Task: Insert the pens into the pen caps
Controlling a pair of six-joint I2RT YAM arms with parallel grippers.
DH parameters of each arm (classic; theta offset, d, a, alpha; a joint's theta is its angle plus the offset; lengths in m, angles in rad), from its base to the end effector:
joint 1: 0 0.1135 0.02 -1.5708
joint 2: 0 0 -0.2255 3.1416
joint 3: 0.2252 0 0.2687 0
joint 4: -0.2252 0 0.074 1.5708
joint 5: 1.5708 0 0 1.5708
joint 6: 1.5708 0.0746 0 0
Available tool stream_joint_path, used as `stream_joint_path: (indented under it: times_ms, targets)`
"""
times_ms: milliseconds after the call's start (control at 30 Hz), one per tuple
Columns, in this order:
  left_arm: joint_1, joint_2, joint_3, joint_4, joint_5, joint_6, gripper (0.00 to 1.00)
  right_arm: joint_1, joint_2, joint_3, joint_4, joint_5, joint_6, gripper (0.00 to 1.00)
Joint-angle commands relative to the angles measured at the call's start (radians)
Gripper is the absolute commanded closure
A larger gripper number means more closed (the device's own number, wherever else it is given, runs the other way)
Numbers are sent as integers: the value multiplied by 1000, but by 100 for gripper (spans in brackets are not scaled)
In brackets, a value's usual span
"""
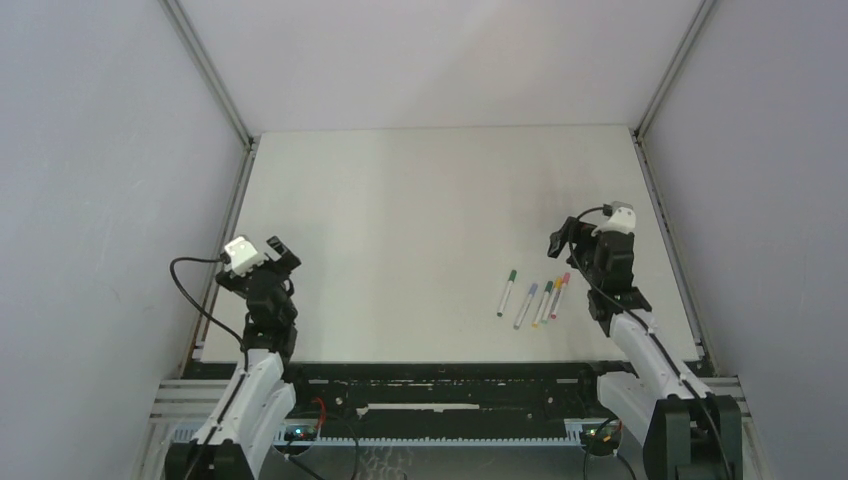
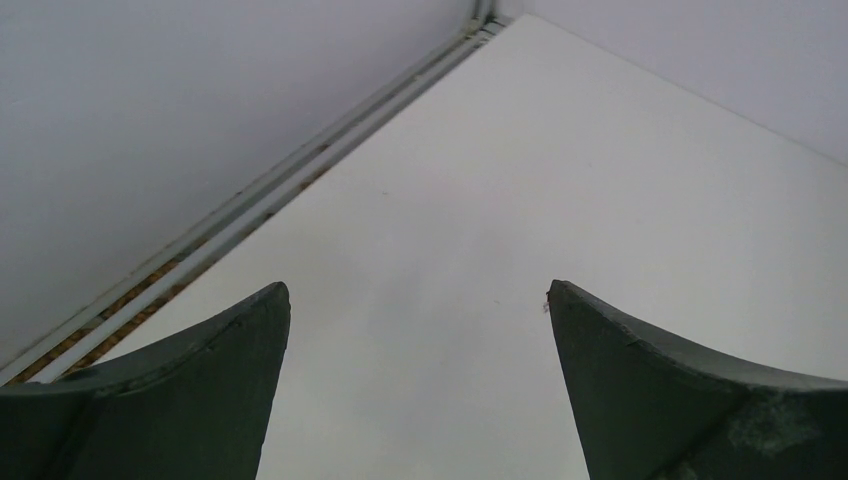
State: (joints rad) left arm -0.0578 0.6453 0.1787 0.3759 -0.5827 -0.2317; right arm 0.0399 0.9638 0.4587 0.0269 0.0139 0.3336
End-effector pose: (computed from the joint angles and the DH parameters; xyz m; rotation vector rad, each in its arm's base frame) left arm 0.2385 0.0273 0.1725 -0.5734 1.5504 0.2631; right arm 0.2814 0.0102 0.1561 0.3094 2.0326 0.2181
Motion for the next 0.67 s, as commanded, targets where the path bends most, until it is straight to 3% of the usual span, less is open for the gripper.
stream_joint_path:
  times_ms: [0, 200, 400, 633]
  targets:
    - [146, 91, -49, 235, 15, 4, 0, -27, -82, -146, 346, 171, -109, 0]
    - [181, 250, -66, 428, 26, 18, 0, -36, 1, -339, 748, 187, -164, 0]
    - [182, 366, -54, 513, 49, -4, 0, -36, 171, -291, 835, 117, -160, 0]
    - [177, 390, -60, 550, 31, -17, 0, -37, 199, -284, 849, 75, -165, 0]
